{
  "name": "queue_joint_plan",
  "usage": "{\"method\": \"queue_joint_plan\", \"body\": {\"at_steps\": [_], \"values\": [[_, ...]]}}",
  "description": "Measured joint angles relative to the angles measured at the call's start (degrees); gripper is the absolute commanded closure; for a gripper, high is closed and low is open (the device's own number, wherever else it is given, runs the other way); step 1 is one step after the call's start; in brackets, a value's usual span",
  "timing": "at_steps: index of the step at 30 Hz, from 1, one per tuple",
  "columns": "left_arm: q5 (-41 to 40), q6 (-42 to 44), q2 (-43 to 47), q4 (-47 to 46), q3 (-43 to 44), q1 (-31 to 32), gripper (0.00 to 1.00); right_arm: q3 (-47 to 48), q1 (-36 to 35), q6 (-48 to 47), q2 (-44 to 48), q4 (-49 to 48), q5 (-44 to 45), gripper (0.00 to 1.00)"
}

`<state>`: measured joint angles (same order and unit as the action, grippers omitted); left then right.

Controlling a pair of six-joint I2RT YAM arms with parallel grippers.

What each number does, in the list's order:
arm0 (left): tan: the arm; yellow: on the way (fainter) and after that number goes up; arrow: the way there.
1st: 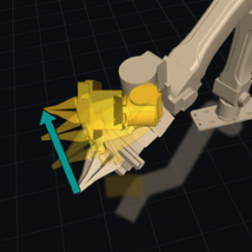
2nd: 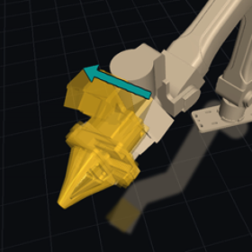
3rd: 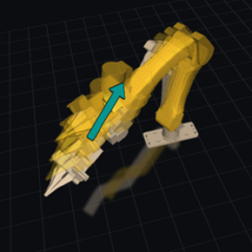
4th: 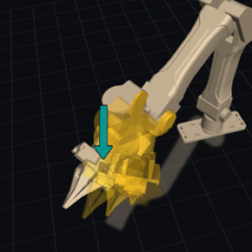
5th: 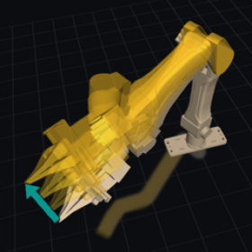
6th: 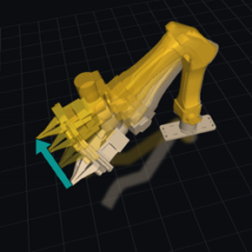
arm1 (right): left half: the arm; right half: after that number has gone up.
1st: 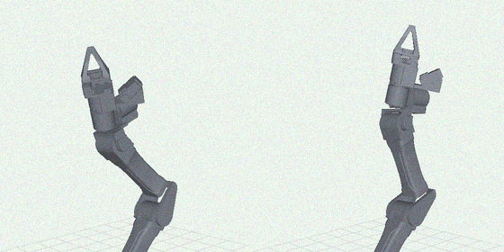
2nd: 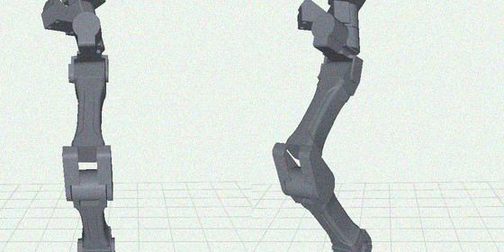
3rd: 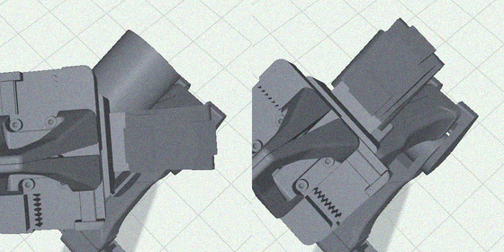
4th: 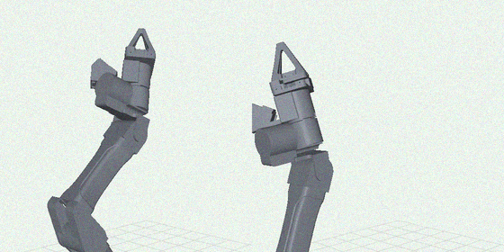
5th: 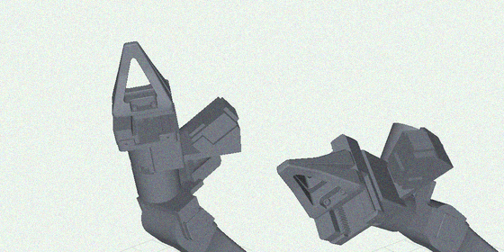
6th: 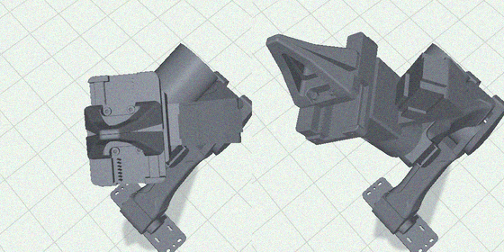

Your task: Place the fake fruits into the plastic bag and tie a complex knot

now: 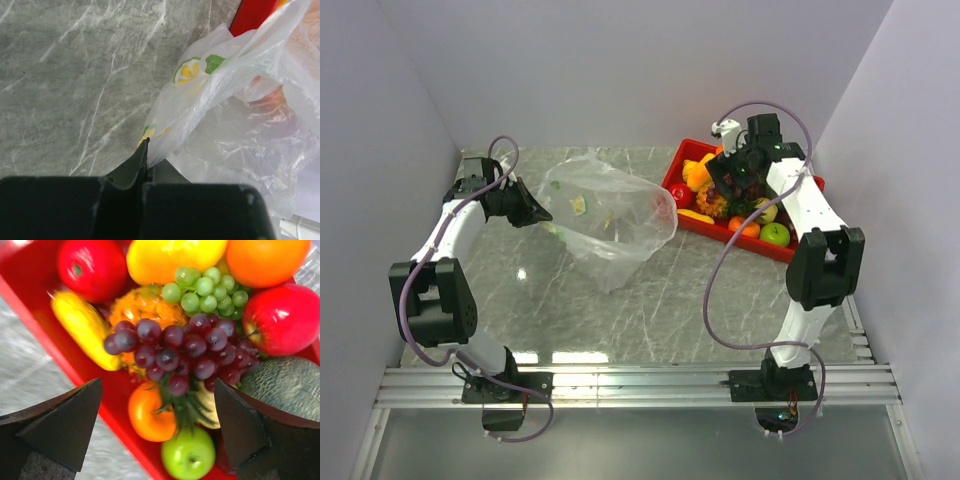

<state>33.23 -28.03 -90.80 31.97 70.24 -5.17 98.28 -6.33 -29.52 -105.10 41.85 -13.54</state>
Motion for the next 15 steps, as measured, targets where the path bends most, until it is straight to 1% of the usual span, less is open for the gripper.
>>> {"method": "queue_joint_plan", "body": {"at_steps": [6, 11, 14, 15], "values": [[0.5, 0.4, 0.0, 0.0, 0.0, 0.0, 1.0, 3.1, -0.2, -7.1, -4.4, 0.2, 2.6, 0.01], [1.0, 0.4, -0.2, 0.0, 0.0, 0.0, 1.0, 5.9, -0.2, -10.4, -8.1, 0.0, 4.2, 0.01], [1.3, 0.4, -0.5, 0.0, 0.0, 0.0, 1.0, 6.6, -0.2, -11.1, -10.0, 0.3, 4.1, 0.03], [1.4, 0.4, -0.7, 0.0, 0.0, 0.0, 1.0, 6.6, -0.2, -11.3, -10.4, 0.5, 4.1, 0.06]]}}
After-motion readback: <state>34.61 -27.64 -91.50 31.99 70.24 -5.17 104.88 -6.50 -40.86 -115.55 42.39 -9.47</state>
